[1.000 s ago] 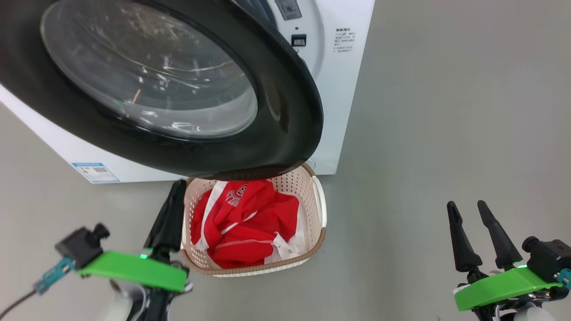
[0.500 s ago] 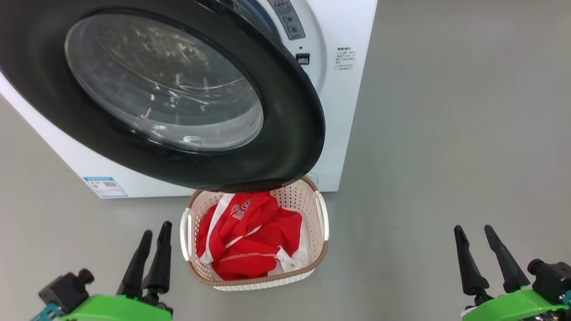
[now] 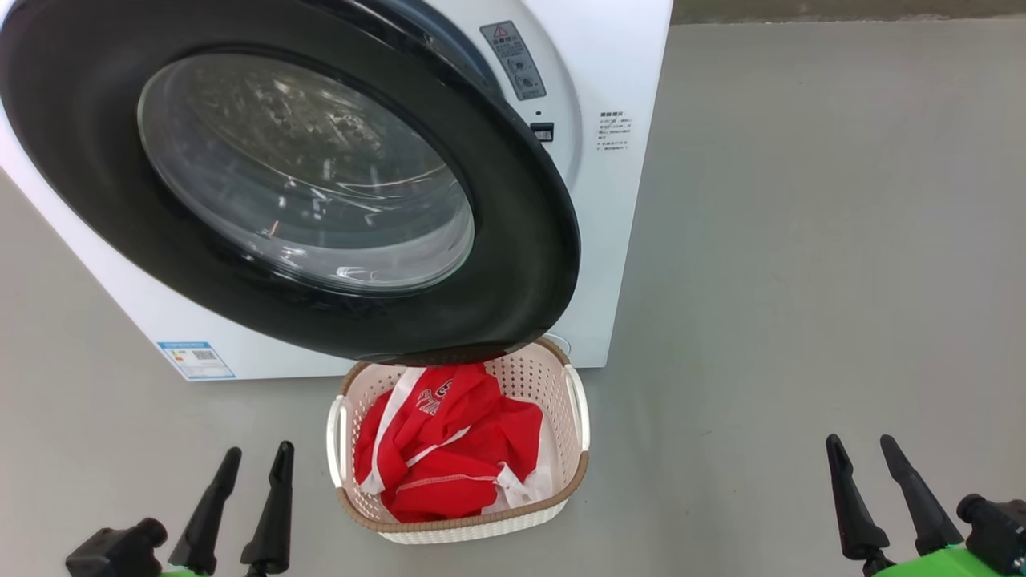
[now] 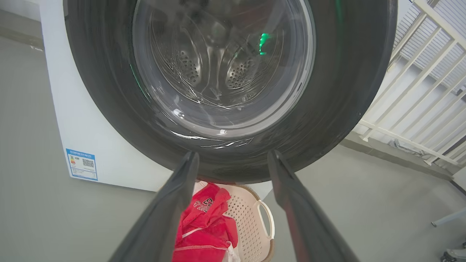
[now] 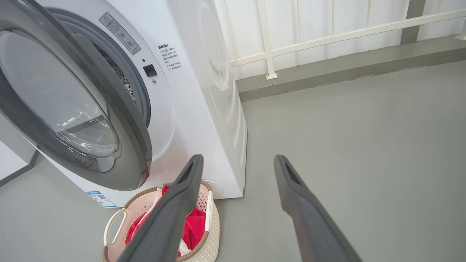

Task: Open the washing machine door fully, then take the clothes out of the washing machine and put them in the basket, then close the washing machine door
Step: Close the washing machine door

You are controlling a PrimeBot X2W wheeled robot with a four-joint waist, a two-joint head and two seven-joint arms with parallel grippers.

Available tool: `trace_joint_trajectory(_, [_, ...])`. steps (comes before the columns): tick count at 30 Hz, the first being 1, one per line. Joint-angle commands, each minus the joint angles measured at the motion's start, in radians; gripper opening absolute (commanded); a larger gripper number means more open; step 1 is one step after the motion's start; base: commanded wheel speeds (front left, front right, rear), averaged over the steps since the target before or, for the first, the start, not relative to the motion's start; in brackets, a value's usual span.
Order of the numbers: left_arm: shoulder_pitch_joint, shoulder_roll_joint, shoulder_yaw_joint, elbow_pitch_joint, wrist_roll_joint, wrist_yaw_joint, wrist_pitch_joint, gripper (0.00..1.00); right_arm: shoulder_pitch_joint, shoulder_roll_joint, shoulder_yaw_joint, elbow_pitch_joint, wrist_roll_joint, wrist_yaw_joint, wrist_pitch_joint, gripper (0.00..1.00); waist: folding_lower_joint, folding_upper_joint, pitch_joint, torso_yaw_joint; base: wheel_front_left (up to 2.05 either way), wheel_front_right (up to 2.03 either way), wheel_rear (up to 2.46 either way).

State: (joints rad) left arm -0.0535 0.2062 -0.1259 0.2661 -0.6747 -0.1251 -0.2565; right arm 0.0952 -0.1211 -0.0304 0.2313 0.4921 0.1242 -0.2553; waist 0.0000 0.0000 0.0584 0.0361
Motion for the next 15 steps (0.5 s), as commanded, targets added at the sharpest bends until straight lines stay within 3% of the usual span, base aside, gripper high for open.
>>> trace_joint_trajectory(1, [-0.007, 0.016, 0.050, -0.030, 0.050, -0.006, -0.005, 1.00, -0.003, -0.022, 0.010, -0.026, -0.007, 0.007, -0.006, 1.00, 0.0000, 0.0000, 0.000, -0.001, 0.00, 0.00, 0.00])
trace_joint_trajectory(11, [0.037, -0.039, 0.152, -0.055, 0.375, -0.006, -0.005, 1.00, 0.014, -0.017, -0.007, -0.034, -0.010, 0.007, -0.006, 1.00, 0.0000, 0.0000, -0.003, -0.001, 0.00, 0.00, 0.00])
trace_joint_trajectory(15, [0.050, -0.074, 0.181, -0.067, 0.447, -0.006, -0.005, 1.00, 0.015, -0.014, -0.011, -0.038, -0.011, 0.007, -0.006, 1.00, 0.0000, 0.0000, -0.001, 0.000, 0.00, 0.00, 0.00])
